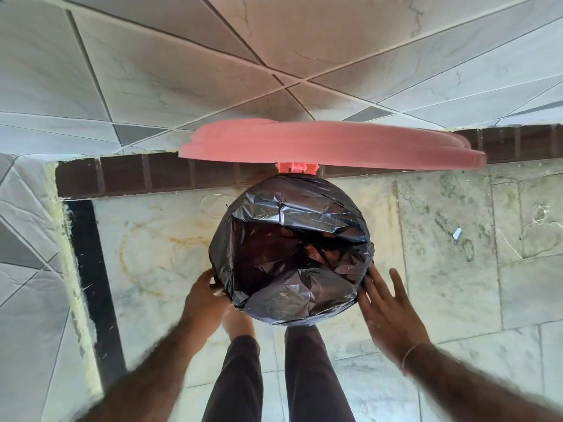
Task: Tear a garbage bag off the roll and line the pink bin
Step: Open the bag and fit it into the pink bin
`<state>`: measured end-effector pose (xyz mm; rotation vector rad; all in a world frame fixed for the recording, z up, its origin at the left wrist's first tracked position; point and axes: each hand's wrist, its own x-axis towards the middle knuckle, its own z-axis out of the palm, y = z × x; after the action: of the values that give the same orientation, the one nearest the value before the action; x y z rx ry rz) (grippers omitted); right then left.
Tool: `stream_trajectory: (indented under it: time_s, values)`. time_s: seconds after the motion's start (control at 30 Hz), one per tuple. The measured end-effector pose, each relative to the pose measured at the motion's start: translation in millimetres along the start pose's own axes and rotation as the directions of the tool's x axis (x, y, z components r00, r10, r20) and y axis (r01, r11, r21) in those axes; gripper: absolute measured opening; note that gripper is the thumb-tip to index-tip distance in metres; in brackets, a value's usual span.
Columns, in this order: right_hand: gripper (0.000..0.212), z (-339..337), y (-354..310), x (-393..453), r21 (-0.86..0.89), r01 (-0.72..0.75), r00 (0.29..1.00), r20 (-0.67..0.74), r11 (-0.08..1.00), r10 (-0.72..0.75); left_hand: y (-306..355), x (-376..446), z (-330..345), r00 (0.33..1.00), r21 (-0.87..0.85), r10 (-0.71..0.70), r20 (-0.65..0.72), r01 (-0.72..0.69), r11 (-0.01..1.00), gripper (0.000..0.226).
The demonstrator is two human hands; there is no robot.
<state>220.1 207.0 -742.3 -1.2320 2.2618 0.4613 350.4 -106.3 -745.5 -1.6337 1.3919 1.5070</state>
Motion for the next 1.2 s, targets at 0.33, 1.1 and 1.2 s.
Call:
stream_trajectory:
  time_s: [0.33,1.1,1.2]
  values:
    - [0.070,-1,9,39,0.532,-0.408,0.912,0.280,0.742,0.300,-3,15,7,0.948,-0.511,-0.291,0.127,0.314,0.800,0.025]
    - [0.025,-149,12,120,0.679,-0.264,0.871,-0.139,0.685,0.472,122,-25,27,0.458,0.553,0.858,0.232,-0.788,0.271,0.021]
    - [0.026,-131,-9,106,0.592,-0.142,0.975,-0.056,0.794,0.216,113,-18,43,0.513,0.676,0.720,0.467,-0.732,0.084,0.029]
